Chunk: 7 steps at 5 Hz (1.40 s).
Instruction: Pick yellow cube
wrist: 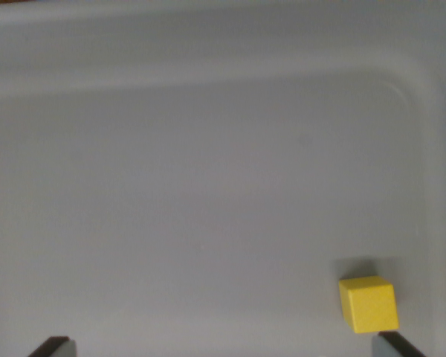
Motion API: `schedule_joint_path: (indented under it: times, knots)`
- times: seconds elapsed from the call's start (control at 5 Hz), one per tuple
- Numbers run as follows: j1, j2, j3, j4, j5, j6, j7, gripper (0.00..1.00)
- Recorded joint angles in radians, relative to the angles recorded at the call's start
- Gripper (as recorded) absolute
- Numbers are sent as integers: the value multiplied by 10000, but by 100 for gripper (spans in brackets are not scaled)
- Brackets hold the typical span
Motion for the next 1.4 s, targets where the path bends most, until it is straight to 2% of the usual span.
schedule_joint_path:
  times: [0.8, 1.2, 1.4]
  knots:
    - [-1, 2, -1, -4, 1, -5, -3, 0]
    - [-13, 23, -15, -55, 10, -66, -42, 0]
    - [-39, 68, -44, -161, 29, -193, -125, 0]
